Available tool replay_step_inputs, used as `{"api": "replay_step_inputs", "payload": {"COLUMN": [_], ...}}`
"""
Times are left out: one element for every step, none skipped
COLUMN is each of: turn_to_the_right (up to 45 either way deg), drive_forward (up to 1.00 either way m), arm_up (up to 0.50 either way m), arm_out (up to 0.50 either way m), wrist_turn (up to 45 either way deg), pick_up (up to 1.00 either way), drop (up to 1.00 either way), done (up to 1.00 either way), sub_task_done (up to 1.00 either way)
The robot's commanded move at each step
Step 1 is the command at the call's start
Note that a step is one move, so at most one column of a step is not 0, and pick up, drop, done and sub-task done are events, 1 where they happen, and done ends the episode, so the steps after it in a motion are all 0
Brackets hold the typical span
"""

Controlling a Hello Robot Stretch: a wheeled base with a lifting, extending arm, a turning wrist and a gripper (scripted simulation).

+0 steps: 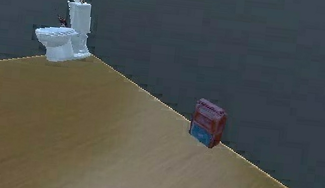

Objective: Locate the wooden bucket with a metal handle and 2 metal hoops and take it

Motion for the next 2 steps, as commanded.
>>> {"api": "replay_step_inputs", "payload": {"turn_to_the_right": [0.0,0.0], "drive_forward": [0.0,0.0], "arm_up": [0.0,0.0], "arm_out": [0.0,0.0], "wrist_turn": [45.0,12.0], "pick_up": [0.0,0.0], "drop": [0.0,0.0], "done": [0.0,0.0], "sub_task_done": [0.0,0.0]}}
